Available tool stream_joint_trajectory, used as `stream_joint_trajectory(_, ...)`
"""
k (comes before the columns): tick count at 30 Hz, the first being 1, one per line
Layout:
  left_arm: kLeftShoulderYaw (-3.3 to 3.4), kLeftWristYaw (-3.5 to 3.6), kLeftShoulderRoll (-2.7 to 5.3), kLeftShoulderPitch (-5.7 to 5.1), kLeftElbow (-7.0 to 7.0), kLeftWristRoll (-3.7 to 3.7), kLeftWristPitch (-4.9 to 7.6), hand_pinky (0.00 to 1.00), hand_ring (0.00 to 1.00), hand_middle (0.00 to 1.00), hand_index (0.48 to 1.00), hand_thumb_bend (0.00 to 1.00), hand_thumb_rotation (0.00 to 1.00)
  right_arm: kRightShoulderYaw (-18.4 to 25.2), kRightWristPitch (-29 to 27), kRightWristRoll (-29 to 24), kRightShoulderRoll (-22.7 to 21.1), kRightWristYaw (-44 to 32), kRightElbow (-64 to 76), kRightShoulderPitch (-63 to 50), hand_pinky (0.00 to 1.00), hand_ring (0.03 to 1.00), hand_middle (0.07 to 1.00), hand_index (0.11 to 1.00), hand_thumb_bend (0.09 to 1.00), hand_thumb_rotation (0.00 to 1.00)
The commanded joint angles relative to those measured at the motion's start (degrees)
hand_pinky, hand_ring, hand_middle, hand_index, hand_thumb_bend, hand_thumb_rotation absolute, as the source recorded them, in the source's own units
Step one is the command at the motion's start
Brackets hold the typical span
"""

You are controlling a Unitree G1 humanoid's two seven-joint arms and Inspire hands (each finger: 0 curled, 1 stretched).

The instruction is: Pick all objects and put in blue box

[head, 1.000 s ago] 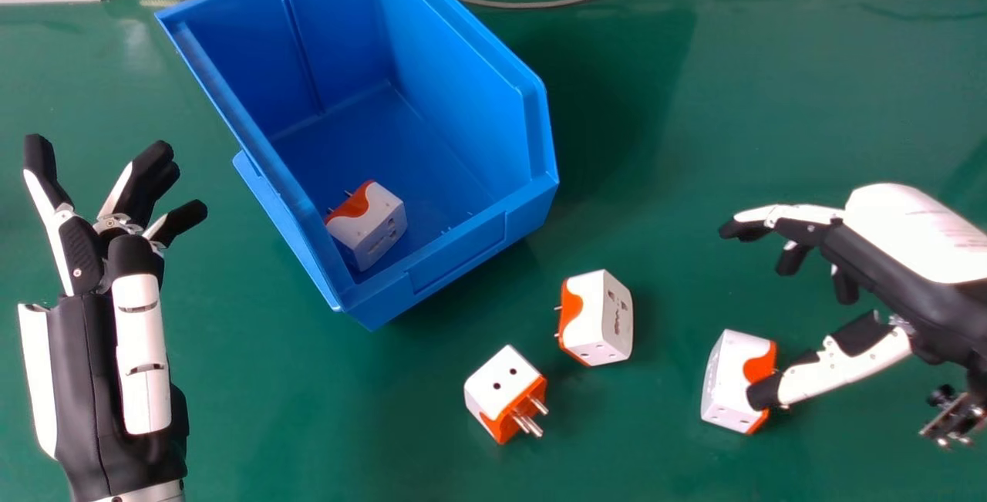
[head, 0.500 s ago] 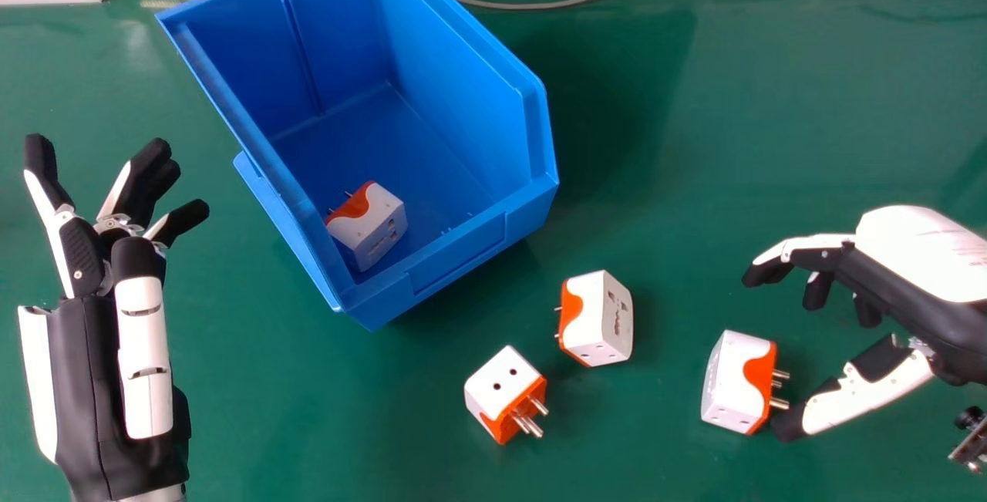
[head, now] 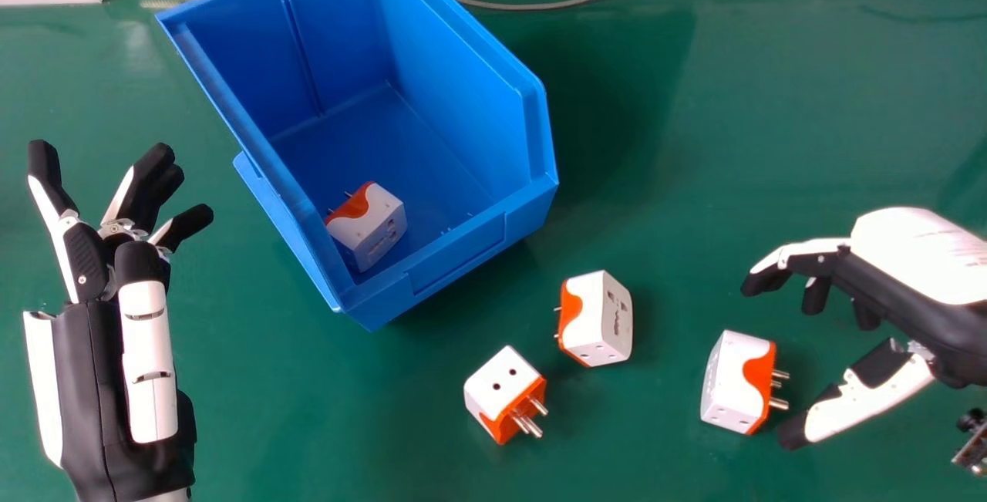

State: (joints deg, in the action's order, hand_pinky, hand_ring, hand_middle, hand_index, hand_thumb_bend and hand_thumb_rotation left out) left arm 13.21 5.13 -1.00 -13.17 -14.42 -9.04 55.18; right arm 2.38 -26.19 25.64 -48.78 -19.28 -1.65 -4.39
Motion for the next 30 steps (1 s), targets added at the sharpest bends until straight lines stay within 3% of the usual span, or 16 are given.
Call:
stream_joint_trajectory(1, 0.2, -0.11, -0.21, 0.1, 0.51, 0.29, 0.91, 0.77, 0.88, 0.88, 0.876, 0.46, 0.9, -0.5, -1.2, 0.7, 0.7, 1.6, -0.4, 1.7, 0.42, 0.692, 0.802, 0.763, 1.0, 0.47)
stream_joint_trajectory(3, 0.36, -0.33, -0.21, 0.09, 0.53, 0.74, 1.06, 0.77, 0.88, 0.88, 0.873, 0.45, 0.9, -0.9, -2.0, 1.4, 1.1, 2.4, -1.2, 2.1, 0.42, 0.699, 0.813, 0.777, 1.0, 0.47)
stream_joint_trajectory(9, 0.26, -0.49, -0.13, 0.39, 0.88, 0.87, 0.87, 0.77, 0.88, 0.88, 0.872, 0.45, 0.9, -1.6, -3.8, 3.2, 1.6, 4.4, -1.8, 3.1, 0.41, 0.694, 0.808, 0.788, 1.0, 0.49)
stream_joint_trajectory(14, 0.2, -0.07, -0.42, 0.77, 0.25, 0.1, 0.91, 0.77, 0.88, 0.88, 0.873, 0.45, 0.9, -3.3, -4.7, 5.2, 3.6, 7.3, -3.2, 4.0, 0.4, 0.685, 0.8, 0.782, 1.0, 0.5)
stream_joint_trajectory(19, 0.37, 0.25, -0.67, 0.94, -0.1, -0.12, 1.21, 0.77, 0.88, 0.88, 0.874, 0.45, 0.9, -5.2, -4.7, 9.3, 4.2, 10.3, -5.7, 5.4, 0.4, 0.682, 0.798, 0.781, 1.0, 0.5)
stream_joint_trajectory(23, 0.52, 0.05, -0.62, 0.84, 0.33, 0.04, 0.91, 0.77, 0.88, 0.88, 0.874, 0.44, 0.9, -5.6, -4.5, 12.8, 3.5, 12.0, -5.3, 5.7, 0.4, 0.684, 0.799, 0.791, 1.0, 0.49)
stream_joint_trajectory(30, 0.64, 0.15, -0.63, 0.98, -0.22, -0.32, 0.91, 0.78, 0.88, 0.88, 0.875, 0.45, 0.9, -5.3, -5.1, 13.6, 2.1, 11.5, -3.4, 4.1, 0.4, 0.69, 0.809, 0.792, 1.0, 0.49)
